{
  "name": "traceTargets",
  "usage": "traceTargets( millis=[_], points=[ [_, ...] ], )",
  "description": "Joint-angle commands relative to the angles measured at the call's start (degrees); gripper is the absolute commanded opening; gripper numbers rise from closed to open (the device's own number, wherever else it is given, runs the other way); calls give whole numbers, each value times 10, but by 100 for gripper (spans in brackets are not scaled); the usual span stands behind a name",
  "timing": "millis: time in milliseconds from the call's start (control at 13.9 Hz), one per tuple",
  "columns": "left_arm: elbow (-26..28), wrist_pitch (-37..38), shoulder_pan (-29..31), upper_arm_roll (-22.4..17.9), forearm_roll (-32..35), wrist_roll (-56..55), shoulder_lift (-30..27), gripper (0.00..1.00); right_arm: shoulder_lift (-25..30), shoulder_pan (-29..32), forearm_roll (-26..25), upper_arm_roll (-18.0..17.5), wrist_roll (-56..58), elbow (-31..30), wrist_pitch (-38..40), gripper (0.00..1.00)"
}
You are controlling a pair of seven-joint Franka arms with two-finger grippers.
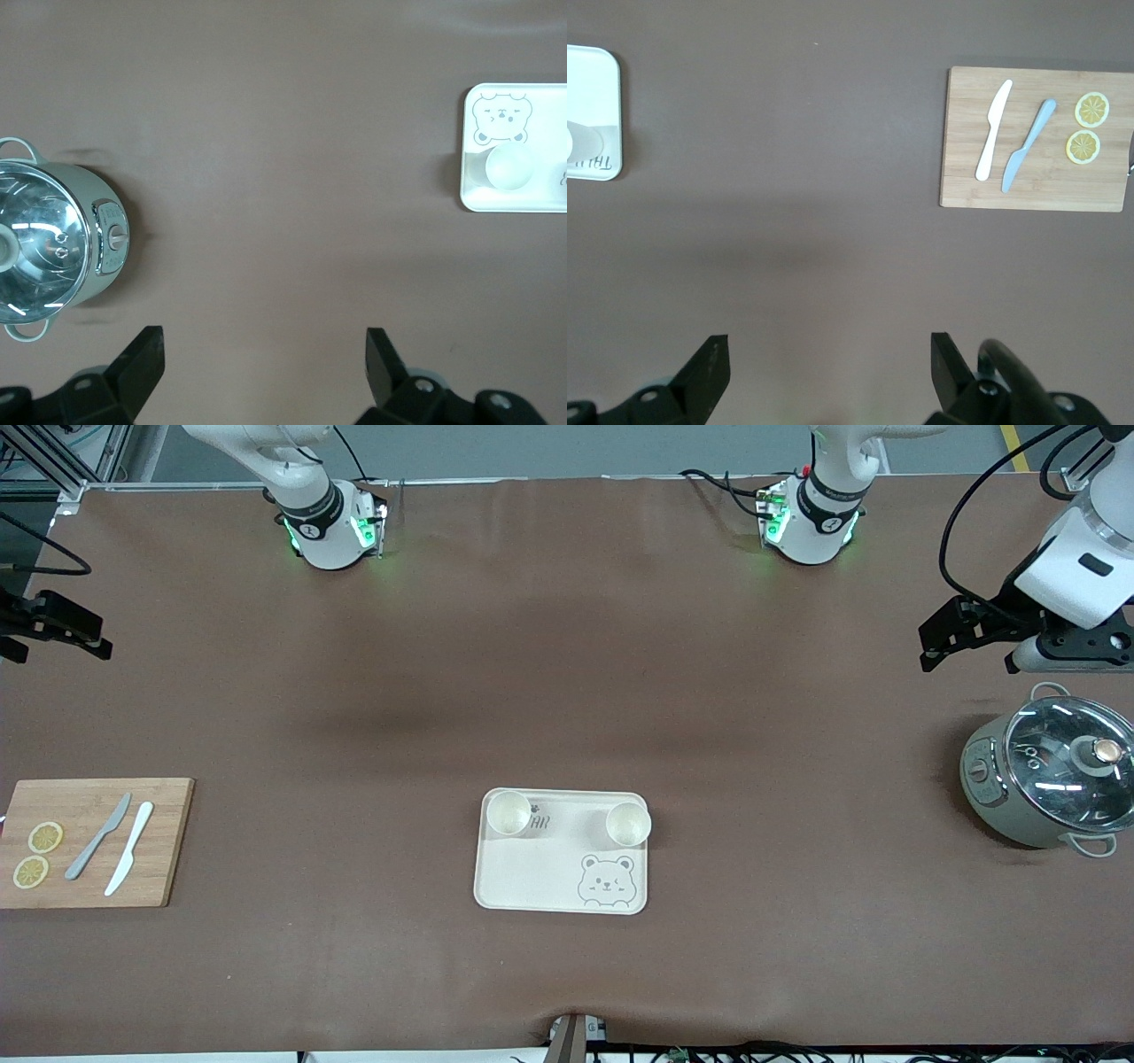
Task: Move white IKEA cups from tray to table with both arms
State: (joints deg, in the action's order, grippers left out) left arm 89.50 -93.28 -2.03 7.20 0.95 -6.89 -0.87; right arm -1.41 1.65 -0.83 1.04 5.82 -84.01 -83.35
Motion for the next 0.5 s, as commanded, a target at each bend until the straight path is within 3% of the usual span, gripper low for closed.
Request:
traceTargets(
  millis=[0,430],
  points=[
    [22,-15,5,4,-1,-6,-20,100,1,1,-7,-1,1,10,11,100],
    [4,-13,4,1,6,-4,-1,100,-3,49,-7,11,2,10,35,100]
  ],
)
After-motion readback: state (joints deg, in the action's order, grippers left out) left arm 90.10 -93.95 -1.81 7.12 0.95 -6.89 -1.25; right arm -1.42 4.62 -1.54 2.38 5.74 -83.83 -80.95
